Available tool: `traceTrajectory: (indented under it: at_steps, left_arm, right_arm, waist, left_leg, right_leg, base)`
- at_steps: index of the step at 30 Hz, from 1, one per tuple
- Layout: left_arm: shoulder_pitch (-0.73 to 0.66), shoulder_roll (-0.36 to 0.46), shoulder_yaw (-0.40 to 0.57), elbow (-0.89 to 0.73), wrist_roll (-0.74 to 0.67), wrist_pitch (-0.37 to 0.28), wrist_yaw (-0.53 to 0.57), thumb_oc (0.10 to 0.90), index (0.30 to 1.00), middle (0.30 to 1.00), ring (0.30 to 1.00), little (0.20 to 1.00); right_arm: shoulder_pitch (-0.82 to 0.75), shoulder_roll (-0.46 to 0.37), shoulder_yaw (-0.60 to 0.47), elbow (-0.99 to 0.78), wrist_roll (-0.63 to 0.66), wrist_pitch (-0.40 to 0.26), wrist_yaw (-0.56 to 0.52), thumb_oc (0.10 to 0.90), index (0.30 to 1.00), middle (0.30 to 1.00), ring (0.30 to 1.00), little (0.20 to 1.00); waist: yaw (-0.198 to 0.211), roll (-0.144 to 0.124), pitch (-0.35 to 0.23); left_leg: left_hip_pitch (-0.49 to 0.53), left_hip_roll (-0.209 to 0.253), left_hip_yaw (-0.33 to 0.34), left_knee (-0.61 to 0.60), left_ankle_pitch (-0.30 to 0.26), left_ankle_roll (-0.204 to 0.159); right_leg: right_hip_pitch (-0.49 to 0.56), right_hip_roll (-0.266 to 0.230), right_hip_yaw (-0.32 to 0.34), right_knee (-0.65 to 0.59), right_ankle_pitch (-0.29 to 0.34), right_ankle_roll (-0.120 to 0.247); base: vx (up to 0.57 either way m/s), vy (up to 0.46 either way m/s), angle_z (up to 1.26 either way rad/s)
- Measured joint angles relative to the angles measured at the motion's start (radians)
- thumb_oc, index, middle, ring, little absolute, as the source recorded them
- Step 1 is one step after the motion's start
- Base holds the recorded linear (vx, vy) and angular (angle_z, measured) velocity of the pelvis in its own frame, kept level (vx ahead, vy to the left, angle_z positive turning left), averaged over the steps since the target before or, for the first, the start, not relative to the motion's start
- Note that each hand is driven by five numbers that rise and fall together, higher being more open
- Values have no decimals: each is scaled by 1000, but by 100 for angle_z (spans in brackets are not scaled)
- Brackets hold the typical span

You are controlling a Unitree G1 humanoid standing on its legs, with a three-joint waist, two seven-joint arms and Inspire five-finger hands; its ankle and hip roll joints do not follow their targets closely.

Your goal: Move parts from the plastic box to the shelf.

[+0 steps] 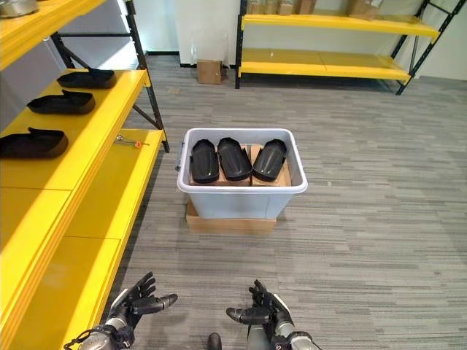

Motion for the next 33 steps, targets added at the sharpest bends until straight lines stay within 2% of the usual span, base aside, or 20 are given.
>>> traceTrajectory:
  at_steps: [3,4,9,10,11,12,13,14,15,16,17,19,20,22,25,26,27,28,30,33]
  left_arm:
    - [34,-1,-4,-18,-2,0,-2,900,1000,1000,1000,1000]
    - [30,-13,-7,-17,-3,1,-1,900,1000,1000,1000,1000]
    - [-20,-14,-25,-37,-3,-2,-5,900,1000,1000,1000,1000]
    - [-31,-15,-19,-43,-4,-18,-3,900,1000,1000,1000,1000]
    - [-43,-8,-19,-35,-4,-17,1,900,1000,1000,1000,1000]
    - [-58,-6,-22,-33,-4,-16,0,900,1000,1000,1000,1000]
    - [-48,-7,-22,-32,-4,-16,1,900,1000,1000,1000,1000]
    - [-52,-2,-23,-34,-4,-16,1,900,1000,1000,1000,1000]
    - [-70,-1,-26,-35,-5,-16,1,900,1000,1000,1000,1000]
    - [-72,5,-24,-35,-6,-15,1,900,1000,1000,1000,1000]
    - [-57,9,-24,-34,-13,-6,1,900,1000,1000,1000,1000]
    - [-34,8,-32,-33,-33,9,1,900,1000,1000,1000,1000]
    - [-24,6,-35,-33,-33,10,0,900,1000,1000,1000,1000]
    - [-20,1,-40,-33,-33,10,-1,900,1000,1000,1000,1000]
    - [-18,1,-33,-33,-32,10,0,900,1000,1000,1000,1000]
    - [-28,1,-34,-36,-32,10,-2,900,1000,1000,1000,1000]
    - [-33,2,-31,-40,-32,3,-5,900,1000,1000,1000,1000]
    - [-55,11,-19,-47,-32,-1,-4,900,1000,1000,1000,1000]
    - [-95,26,-22,-58,-32,-1,-2,900,1000,1000,1000,1000]
    - [-105,46,-20,-63,-31,0,0,900,1000,1000,1000,1000]
  right_arm:
    - [-13,-1,-1,-1,-3,0,5,900,1000,1000,1000,1000]
    - [-30,-14,-4,0,-3,-5,1,900,1000,1000,1000,1000]
    - [-80,-67,-12,-1,-2,-23,-10,900,1000,1000,1000,1000]
    - [-91,-78,-11,8,-3,-25,-10,900,1000,1000,1000,1000]
    - [-96,-72,-10,8,-2,-27,-9,900,1000,1000,1000,1000]
    - [-89,-74,-10,9,-2,-31,-5,900,1000,1000,1000,1000]
    - [-77,-75,-5,13,0,-32,-6,900,1000,1000,1000,1000]
    - [-62,-74,-3,12,3,-33,-6,900,1000,1000,1000,1000]
    - [-55,-73,-5,20,2,-32,-7,900,1000,1000,1000,1000]
    - [-57,-61,-4,25,2,-17,-19,900,1000,1000,1000,1000]
    - [-54,-56,-4,21,3,-14,-21,900,1000,1000,1000,1000]
    - [-61,-58,-14,16,2,-16,-27,900,1000,1000,1000,1000]
    - [-65,-59,-21,16,2,-21,-31,900,1000,1000,1000,1000]
    - [-77,-68,-25,21,2,-21,-39,900,1000,1000,1000,1000]
    - [-91,-68,-26,18,-4,-22,-40,900,1000,1000,1000,1000]
    - [-80,-72,-32,6,-8,-29,-38,900,1000,1000,1000,1000]
    - [-69,-73,-39,-4,-8,-30,-36,900,1000,1000,1000,1000]
    - [-62,-59,-39,-2,-8,-29,-34,900,1000,1000,1000,1000]
    - [-47,-41,-45,-1,-12,-29,-24,900,1000,1000,1000,1000]
    - [-53,-9,-48,3,-17,-29,-19,900,1000,1000,1000,1000]
  waist:
    - [3,-53,-64]
    - [-3,-43,-69]
    - [-3,-42,-71]
    - [12,-23,-79]
    - [11,-34,-80]
    - [13,-38,-79]
    - [41,-35,-76]
    - [54,-53,-61]
    - [61,-57,-40]
    - [67,-86,-15]
    - [66,-106,-3]
    - [55,-86,13]
    - [57,-71,31]
    - [57,-48,48]
    - [69,-37,46]
    - [54,-42,28]
    - [46,-37,20]
    - [42,-62,18]
    - [41,-79,8]
    - [45,-75,4]
  left_leg:
    - [44,19,-35,-29,-24,-26]
    - [46,53,-53,-25,-25,-41]
    - [23,102,-106,79,-13,-101]
    - [29,128,-133,91,-41,-139]
    - [-19,124,-132,197,-45,-147]
    - [-159,127,-116,474,-28,-173]
    - [-276,131,-127,691,63,-196]
    - [-383,122,-145,852,202,-209]
    - [-475,115,-147,975,227,-178]
    - [-512,117,-120,908,132,-140]
    - [-509,128,-88,655,99,-127]
    - [-485,183,-66,292,115,-141]
    - [-425,204,-84,17,160,-163]
    - [-378,229,-134,-157,202,-170]
    - [-301,222,-134,-126,229,-138]
    - [-265,175,-118,-69,229,-127]
    - [-249,172,-115,-87,296,-121]
    - [-239,149,-101,-88,299,-110]
    - [-226,118,-90,-83,269,-76]
    - [-188,82,-61,-84,237,-39]
  right_leg:
    - [77,67,-50,41,25,-20]
    - [102,96,-54,19,33,-31]
    - [160,120,-48,13,-5,-91]
    - [166,156,-48,14,-31,-96]
    - [186,163,-52,-12,-35,-95]
    - [202,170,-65,-16,-61,-119]
    - [217,197,-72,-16,-82,-138]
    - [216,194,-73,-5,-117,-173]
    - [228,200,-83,-5,-131,-181]
    - [234,190,-81,-7,-139,-179]
    - [248,184,-86,-26,-140,-175]
    - [288,209,-98,-59,-141,-154]
    - [332,227,-87,-88,-132,-122]
    - [388,246,-79,-115,-133,-113]
    - [460,241,-23,-130,-159,-87]
    - [484,214,-21,-130,-188,-82]
    - [483,211,-20,-111,-206,-70]
    - [475,185,-20,-83,-221,-55]
    - [470,150,-19,-49,-222,-53]
    - [459,97,-17,28,-243,-28]
  base:
    - [305,-254,24]
    - [250,-229,9]
    - [137,-127,13]
    - [126,-165,-4]
    - [95,-233,-9]
    - [128,-202,-7]
    - [159,-126,-7]
    - [198,-1,1]
    - [185,63,19]
    - [213,97,18]
    - [234,120,7]
    - [262,170,0]
    - [281,201,-14]
    - [282,220,-22]
    - [269,238,-56]
    - [232,222,-41]
    - [269,287,-13]
    - [197,217,4]
    - [144,181,2]
    - [169,178,-19]
